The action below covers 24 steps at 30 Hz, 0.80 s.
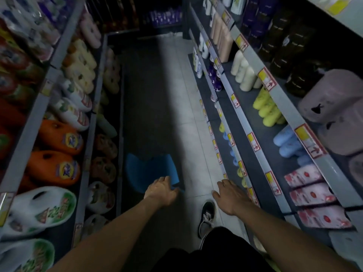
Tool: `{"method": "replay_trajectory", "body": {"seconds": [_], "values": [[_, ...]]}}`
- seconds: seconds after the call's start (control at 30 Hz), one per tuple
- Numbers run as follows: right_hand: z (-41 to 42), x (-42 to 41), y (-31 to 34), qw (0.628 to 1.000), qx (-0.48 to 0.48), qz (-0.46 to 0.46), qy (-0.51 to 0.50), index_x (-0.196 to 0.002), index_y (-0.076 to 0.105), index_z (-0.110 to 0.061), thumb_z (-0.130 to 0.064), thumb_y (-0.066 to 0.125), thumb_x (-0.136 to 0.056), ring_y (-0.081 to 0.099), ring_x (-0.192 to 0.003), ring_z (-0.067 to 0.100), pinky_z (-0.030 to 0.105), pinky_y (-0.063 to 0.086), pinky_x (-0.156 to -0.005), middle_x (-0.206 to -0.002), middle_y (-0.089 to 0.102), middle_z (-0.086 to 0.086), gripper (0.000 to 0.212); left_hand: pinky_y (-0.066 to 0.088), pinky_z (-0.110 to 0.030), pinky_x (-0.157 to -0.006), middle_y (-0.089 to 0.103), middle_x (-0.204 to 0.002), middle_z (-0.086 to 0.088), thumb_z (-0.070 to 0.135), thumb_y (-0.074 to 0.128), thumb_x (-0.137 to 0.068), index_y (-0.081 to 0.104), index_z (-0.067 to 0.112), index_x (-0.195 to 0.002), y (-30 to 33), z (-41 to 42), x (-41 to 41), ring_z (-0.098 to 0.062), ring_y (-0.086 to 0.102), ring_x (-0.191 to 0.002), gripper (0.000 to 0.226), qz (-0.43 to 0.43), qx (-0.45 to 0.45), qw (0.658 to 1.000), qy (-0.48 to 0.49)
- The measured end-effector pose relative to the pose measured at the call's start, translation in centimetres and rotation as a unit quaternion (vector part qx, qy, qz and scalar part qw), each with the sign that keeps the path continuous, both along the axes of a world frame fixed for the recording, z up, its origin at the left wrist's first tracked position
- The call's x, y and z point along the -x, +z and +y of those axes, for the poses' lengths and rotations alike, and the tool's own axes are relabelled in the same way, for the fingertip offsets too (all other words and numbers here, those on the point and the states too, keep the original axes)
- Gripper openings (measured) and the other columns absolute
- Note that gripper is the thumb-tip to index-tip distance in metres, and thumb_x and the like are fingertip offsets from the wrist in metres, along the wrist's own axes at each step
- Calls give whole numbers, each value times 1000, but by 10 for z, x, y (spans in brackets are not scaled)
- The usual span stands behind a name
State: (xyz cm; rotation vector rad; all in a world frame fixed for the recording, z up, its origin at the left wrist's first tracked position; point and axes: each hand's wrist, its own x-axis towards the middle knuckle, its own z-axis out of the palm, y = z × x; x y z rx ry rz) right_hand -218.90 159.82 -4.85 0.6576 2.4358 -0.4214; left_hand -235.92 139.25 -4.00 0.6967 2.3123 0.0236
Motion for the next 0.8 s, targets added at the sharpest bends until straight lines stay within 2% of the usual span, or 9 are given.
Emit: {"method": "replay_trajectory", "body": {"seconds": [0.27,0.6,0.73,0.8], "values": [[109,65,2,1000,11,12,6,-154,40,-12,-54,26,-108,37,-144,30,41,33,-118,-158,39,11,64,30,-41,-123,33,-167,-9,59,44,-103,26,17,-163,8,103,67,-30,33,-152,75,22,6,1000,-12],[178,103,-7,998,45,33,-40,-152,42,-13,-55,29,-106,38,-142,29,45,36,-116,-155,42,9,63,29,-43,-125,30,-169,-10,65,42,-98,24,18,-164,8,191,118,-31,31,-154,83,14,18,999,-35],[199,119,-13,996,51,33,-64,-145,49,-13,-56,31,-105,43,-138,30,42,39,-113,-153,43,9,61,35,-43,-119,39,-163,-9,70,39,-90,33,23,-160,7,223,144,-32,39,-148,84,10,0,999,-52],[212,129,-15,995,52,36,-74,-144,48,-12,-55,32,-106,43,-137,30,40,38,-113,-152,44,10,60,38,-42,-116,44,-159,-10,64,44,-94,39,23,-156,5,244,159,-33,43,-144,74,4,-2,998,-67]]}}
